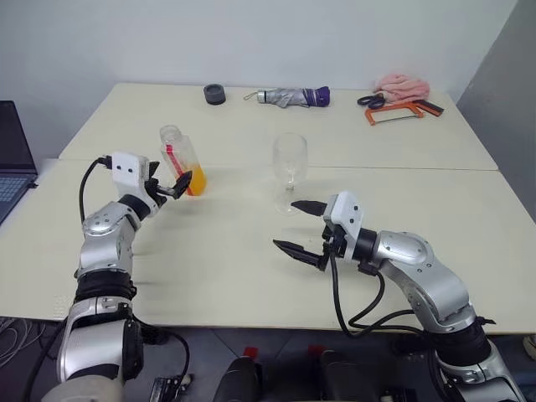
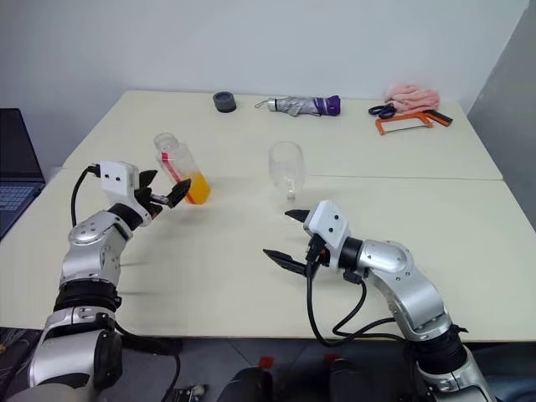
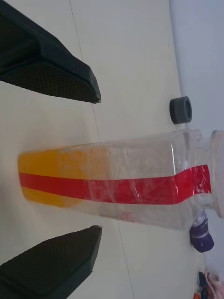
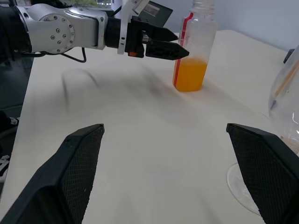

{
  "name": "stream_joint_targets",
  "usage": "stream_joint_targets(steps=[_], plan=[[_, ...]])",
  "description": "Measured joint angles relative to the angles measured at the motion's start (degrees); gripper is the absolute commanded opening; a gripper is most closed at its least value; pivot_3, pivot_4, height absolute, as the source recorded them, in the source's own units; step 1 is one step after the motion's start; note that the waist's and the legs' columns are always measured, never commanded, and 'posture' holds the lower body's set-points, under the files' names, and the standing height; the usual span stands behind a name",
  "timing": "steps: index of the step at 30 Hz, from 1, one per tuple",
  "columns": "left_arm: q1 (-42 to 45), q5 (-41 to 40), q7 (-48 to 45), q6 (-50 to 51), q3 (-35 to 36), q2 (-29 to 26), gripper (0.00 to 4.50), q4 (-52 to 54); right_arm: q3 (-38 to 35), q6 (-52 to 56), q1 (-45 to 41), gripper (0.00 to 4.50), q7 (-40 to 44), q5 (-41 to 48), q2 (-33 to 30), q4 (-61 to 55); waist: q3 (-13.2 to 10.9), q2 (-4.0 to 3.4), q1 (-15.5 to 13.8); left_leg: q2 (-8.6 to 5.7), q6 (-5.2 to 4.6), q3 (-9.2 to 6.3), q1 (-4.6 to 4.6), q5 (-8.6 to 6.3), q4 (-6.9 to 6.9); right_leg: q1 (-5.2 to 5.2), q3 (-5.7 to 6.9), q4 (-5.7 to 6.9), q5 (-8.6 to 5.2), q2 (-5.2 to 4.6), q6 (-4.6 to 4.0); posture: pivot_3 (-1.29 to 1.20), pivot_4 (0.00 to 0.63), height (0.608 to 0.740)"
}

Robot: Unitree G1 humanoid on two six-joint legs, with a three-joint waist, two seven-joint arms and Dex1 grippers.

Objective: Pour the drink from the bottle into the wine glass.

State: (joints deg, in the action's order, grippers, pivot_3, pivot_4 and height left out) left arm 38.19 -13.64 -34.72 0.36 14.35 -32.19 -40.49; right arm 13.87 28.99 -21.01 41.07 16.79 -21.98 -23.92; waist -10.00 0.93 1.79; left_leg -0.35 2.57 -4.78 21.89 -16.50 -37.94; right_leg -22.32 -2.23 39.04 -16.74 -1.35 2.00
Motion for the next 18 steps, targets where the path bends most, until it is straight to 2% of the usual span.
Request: stream_joint_targets(steps=[6,9,14,16,18], plan=[[4.5,0.3,-0.8,-2.4,-0.2,0.0,4.50,-5.9,-0.1,0.1,-0.4,4.47,-0.1,0.2,-0.1,0.0,0.0,0.02,0.0,-0.03,0.00,0.01,0.00,0.00,0.00,-0.01,0.00,0.00,0.00,0.01,0.00,0.00,0.150,0.740],[6.8,0.6,-1.2,-3.4,-0.5,0.0,3.90,-9.4,-0.1,0.1,-0.5,4.50,-0.1,0.2,-0.1,0.0,0.0,0.02,0.0,-0.06,0.00,0.02,0.01,0.00,-0.01,-0.01,0.01,0.00,0.00,0.01,0.00,0.00,0.150,0.740],[8.5,1.0,-2.3,-4.7,-0.6,0.1,2.28,-12.7,-0.1,0.1,-0.5,4.50,-0.3,0.2,0.0,0.0,0.0,0.03,0.0,-0.05,0.00,0.02,0.01,0.00,0.00,-0.02,0.01,0.01,0.00,0.02,0.00,0.00,0.150,0.740],[9.1,1.0,-2.8,-4.8,-0.5,0.1,1.78,-13.7,-0.3,0.1,-0.5,4.50,-0.3,0.3,0.3,0.0,0.0,0.03,0.0,-0.06,0.00,0.01,0.01,0.00,-0.01,-0.02,0.01,0.02,0.00,0.02,0.00,0.00,0.150,0.740],[9.3,0.9,-3.3,-4.8,-0.5,0.1,1.67,-14.0,-0.3,0.0,-0.5,4.50,-0.3,0.3,0.4,0.0,0.0,0.03,0.1,-0.05,0.00,0.01,0.01,0.00,-0.01,-0.02,0.01,0.03,0.00,0.02,0.00,0.00,0.150,0.740]])
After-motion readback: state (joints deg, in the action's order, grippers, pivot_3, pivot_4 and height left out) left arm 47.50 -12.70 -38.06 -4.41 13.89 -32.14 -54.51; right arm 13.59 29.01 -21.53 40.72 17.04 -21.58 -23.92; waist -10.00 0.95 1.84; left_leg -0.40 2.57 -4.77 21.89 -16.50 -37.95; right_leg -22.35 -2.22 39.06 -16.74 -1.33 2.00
